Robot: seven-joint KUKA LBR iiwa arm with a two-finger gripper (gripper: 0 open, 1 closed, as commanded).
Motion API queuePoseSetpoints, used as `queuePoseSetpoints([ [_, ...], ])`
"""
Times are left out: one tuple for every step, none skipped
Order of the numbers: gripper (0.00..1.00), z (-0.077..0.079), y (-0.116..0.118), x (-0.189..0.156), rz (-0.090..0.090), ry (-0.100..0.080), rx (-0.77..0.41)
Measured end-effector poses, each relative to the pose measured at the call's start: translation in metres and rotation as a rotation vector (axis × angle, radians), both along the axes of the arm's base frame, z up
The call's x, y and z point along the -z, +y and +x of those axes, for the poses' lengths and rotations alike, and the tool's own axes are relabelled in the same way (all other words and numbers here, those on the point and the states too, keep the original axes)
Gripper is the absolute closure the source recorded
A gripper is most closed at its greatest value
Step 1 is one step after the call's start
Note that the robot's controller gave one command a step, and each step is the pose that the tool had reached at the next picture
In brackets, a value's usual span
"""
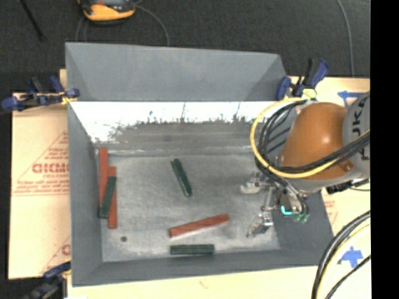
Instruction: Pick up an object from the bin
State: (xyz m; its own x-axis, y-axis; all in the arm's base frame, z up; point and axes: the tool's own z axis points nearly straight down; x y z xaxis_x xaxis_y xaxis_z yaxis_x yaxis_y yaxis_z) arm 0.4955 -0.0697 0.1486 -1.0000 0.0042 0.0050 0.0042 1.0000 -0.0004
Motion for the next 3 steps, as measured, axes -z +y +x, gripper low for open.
queuePoseSetpoints([
  [0.00,0.002,0.000,-0.004,-0.001,-0.008,-0.003],
  [0.00,0.008,0.042,0.001,-0.002,-0.006,-0.139],
  [0.00,0.010,0.086,0.020,0.003,-0.005,-0.341],
])
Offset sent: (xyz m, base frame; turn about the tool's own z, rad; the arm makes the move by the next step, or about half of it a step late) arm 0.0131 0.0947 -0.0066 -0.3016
